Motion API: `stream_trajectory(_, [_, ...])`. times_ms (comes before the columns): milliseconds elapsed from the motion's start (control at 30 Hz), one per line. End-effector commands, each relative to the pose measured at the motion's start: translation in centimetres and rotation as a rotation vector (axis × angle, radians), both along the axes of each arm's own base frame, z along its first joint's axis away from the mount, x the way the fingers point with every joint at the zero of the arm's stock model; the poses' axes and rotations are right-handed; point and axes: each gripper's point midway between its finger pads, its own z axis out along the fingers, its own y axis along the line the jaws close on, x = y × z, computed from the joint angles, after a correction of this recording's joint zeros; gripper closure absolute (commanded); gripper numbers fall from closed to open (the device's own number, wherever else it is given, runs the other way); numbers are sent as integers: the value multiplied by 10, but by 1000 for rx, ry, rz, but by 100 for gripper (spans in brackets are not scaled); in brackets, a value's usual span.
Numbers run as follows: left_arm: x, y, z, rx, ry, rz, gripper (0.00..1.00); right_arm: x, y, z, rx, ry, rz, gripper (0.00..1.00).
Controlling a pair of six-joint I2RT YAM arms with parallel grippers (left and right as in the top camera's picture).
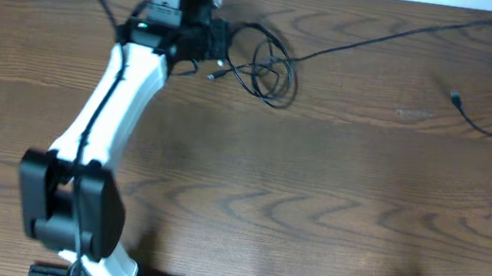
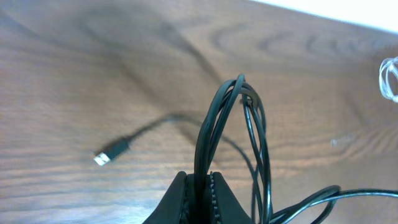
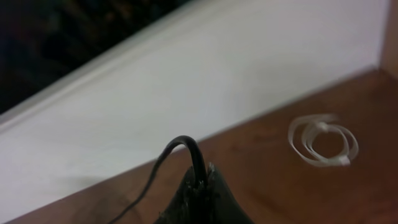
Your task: Untangle cables
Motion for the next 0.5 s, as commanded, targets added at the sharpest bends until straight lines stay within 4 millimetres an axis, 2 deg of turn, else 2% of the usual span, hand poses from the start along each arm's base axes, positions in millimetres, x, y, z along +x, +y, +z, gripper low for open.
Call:
stream_trajectory(0, [0,31,36,67,-100,67,92,7,-28,-25,55,71,-78,99])
stream_trajectory(100, [-5,47,64,70,-165,107,93,17,-28,-54,97,149,-44,99])
stream_trajectory(200, [-13,49,89,55,-218,112,92,32,-7,-74,102,183,106,99])
stream_trajectory(300, [-28,27,115,-23,-271,21,93,49,32,-90,97,187,314,99])
stream_trajectory(467, [-52,-15,156,-144,-370,-150,92,69,88,-123,72,250,496,99])
